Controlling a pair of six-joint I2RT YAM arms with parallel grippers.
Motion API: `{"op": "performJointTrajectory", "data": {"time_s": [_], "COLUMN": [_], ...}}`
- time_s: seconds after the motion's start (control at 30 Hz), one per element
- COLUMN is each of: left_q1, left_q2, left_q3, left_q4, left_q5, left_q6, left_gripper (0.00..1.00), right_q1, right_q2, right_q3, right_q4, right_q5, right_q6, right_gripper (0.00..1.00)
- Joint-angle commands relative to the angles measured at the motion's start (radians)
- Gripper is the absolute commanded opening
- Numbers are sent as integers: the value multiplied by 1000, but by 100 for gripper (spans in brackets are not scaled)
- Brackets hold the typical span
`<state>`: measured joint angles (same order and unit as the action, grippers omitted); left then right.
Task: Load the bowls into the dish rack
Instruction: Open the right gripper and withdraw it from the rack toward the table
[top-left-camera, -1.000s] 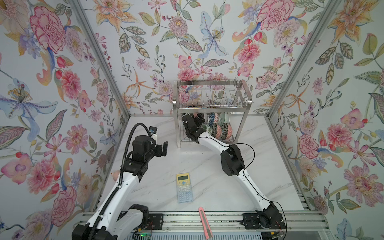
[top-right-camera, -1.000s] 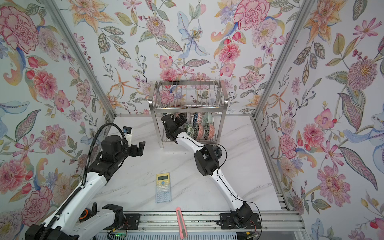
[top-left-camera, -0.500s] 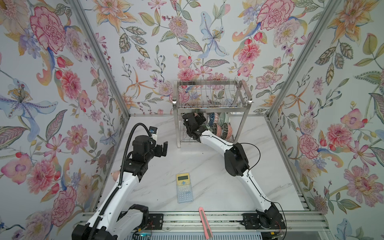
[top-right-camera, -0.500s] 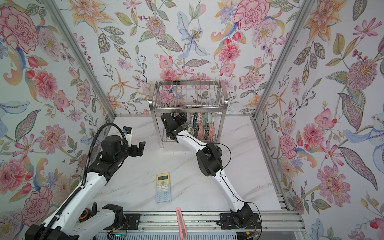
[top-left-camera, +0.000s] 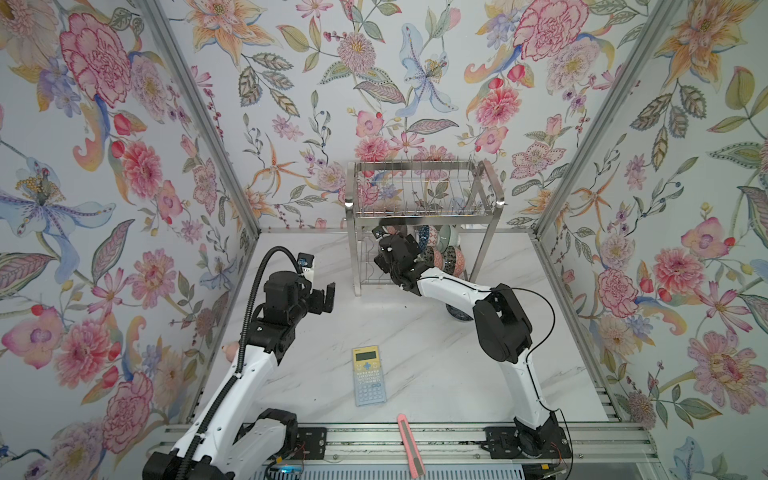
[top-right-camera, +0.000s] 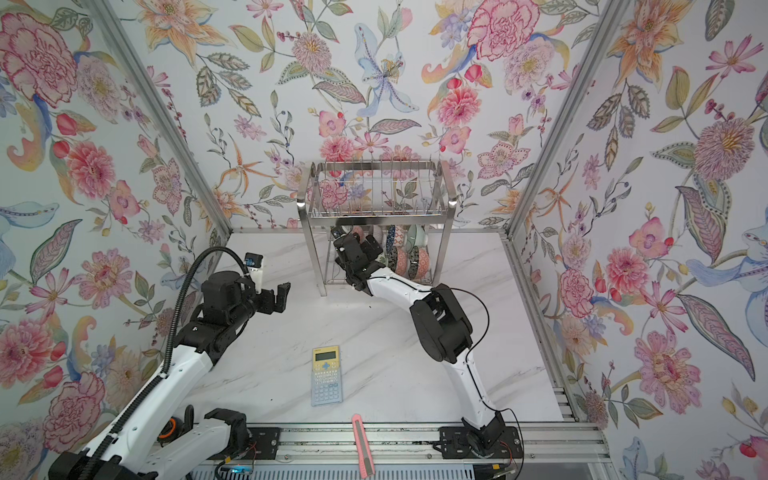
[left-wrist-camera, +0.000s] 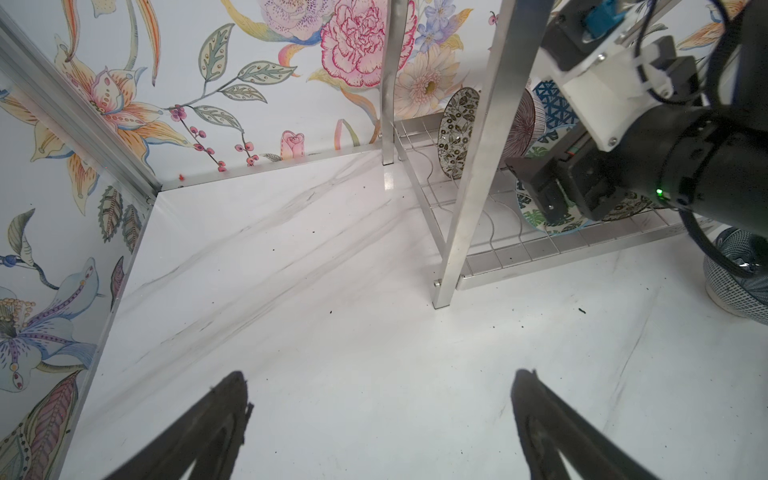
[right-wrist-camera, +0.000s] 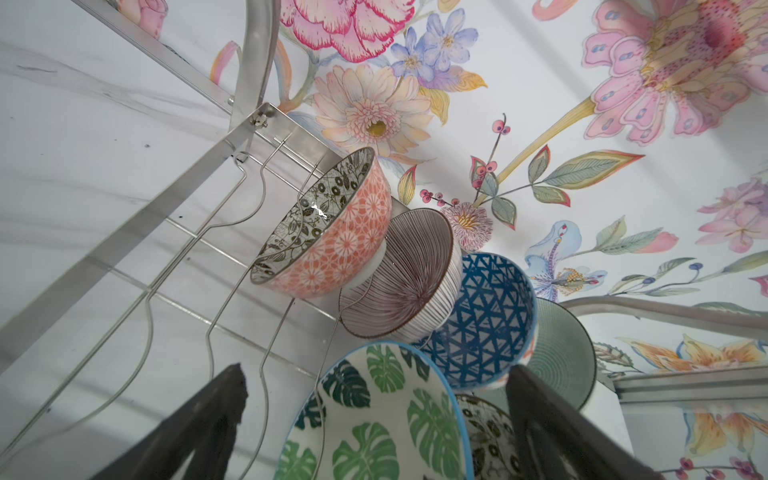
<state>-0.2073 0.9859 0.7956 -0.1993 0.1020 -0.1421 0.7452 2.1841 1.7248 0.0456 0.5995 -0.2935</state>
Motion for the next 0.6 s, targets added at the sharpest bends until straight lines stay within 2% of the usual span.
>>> {"op": "performJointTrajectory", "data": {"time_s": [0.0, 0.17, 0.27, 0.57], "left_q1": [11, 11, 12, 8], "left_q2": [-17, -12, -9, -6], "left_q3": [-10, -12, -12, -12], "left_q4": [10, 13, 14, 27], "left_q5": [21, 24, 18, 53], "left_q6": [-2, -3, -2, 25], "left_gripper": [99, 99, 99, 99], "right_q1": [9, 13, 15, 4], "right_q2": [-134, -307, -437, -812], "right_q3": [-122, -287, -370, -490], "right_q4": [115, 64, -39, -563], "right_q5": [-54, -80, -116, -221], "right_q6": [28, 61, 113, 255], "right_gripper": [99, 99, 99, 99]}}
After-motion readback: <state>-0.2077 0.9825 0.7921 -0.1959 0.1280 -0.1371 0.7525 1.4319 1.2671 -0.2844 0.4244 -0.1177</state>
